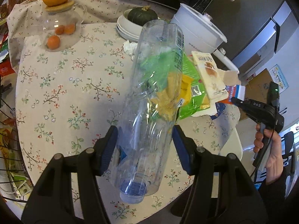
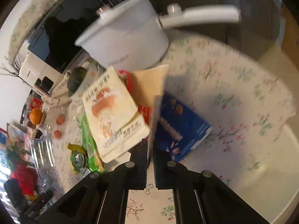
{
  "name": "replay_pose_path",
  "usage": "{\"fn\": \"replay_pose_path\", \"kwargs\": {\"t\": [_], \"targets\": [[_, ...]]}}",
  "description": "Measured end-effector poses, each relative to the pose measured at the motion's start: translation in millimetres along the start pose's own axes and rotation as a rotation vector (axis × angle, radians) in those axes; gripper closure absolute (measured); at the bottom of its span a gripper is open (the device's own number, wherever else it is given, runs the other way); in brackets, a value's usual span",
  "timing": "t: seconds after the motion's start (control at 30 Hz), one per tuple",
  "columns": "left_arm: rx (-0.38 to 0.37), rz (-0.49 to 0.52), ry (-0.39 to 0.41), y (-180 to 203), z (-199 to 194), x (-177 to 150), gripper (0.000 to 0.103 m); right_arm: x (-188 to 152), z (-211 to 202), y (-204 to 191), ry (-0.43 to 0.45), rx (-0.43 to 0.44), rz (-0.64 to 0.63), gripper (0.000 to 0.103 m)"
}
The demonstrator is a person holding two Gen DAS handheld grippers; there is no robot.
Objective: Collect trash
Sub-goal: 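Carry the cardboard piece over the white bin and open the right tool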
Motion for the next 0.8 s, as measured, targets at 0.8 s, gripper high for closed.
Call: {"fn": "replay_pose_path", "kwargs": {"t": [0.8], "targets": [[-0.073, 0.07, 0.063, 49, 7, 1, 0.042, -14, -139, 108, 0.261, -0.216, -0.051, 0.1]]}}
Point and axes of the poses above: each gripper's, at about its wrist camera, not at the fingertips, and z roughly the way its jaws point, y to its right, x to its top, the point moved 5 cm from there along z, roughly the way its jaws point, and after that the axes turned 8 degrees about -x, right-handed, at the moved point
